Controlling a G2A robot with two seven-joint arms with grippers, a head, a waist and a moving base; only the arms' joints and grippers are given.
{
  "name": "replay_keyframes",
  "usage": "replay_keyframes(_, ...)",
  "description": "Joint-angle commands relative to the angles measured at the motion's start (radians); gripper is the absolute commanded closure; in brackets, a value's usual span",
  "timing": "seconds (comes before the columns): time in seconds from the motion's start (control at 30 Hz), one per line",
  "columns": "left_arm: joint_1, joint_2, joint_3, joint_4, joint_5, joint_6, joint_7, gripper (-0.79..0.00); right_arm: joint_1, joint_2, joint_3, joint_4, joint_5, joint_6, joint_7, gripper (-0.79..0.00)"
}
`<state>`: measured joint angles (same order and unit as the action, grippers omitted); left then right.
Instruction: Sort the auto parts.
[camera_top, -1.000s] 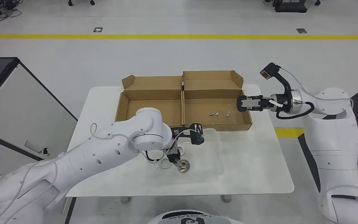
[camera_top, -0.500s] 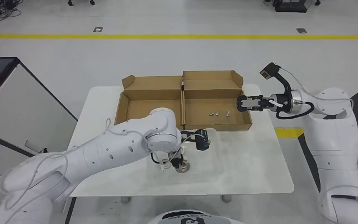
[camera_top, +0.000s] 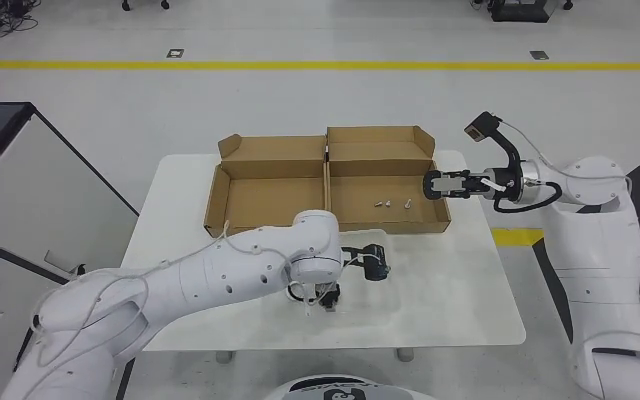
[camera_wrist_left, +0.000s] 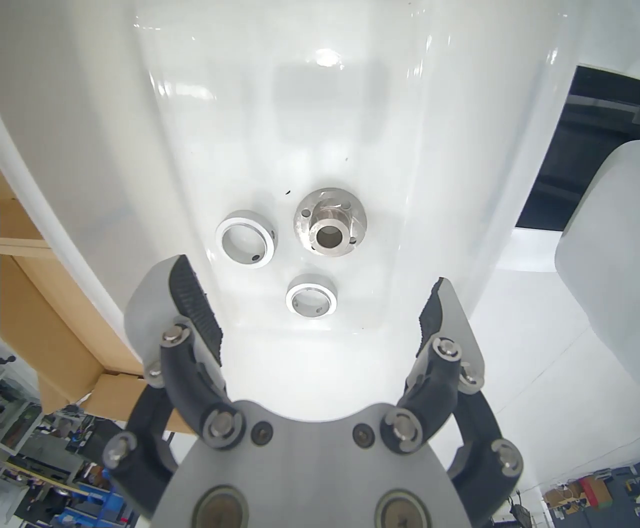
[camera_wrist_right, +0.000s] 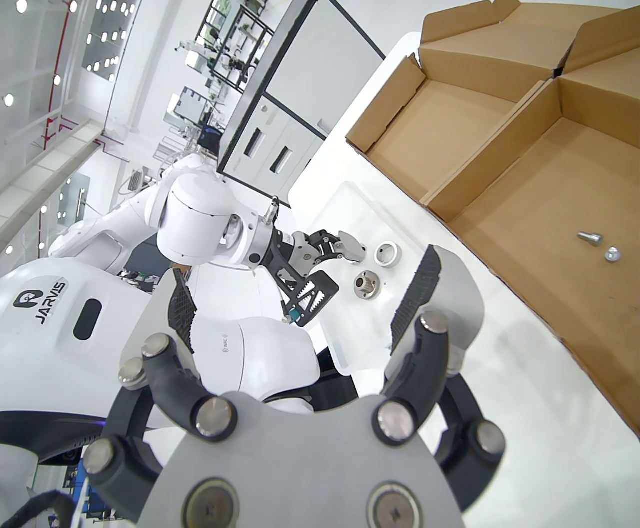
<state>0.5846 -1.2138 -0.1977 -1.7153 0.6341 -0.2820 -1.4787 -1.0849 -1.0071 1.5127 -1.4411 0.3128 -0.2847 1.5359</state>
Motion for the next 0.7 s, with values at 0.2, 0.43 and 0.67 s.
replay_keyframes(0.2, 0.020, -0.004, 0.000, 0.013, 0.033, -0.008, 0.000, -0.640, 0.000, 0.000, 0.000, 0.000, 0.000, 0.000, 0.000, -0.785)
replay_keyframes(0.43, 0.040, -0.002, -0.008, 0.022, 0.047, -0.017, -0.002, -0.453, 0.000, 0.000, 0.000, 0.000, 0.000, 0.000, 0.000, -0.785)
replay_keyframes(0.67, 0.061, -0.006, -0.008, 0.040, 0.052, -0.033, 0.006, -0.406, 0.000, 0.000, 0.000, 0.000, 0.000, 0.000, 0.000, -0.785)
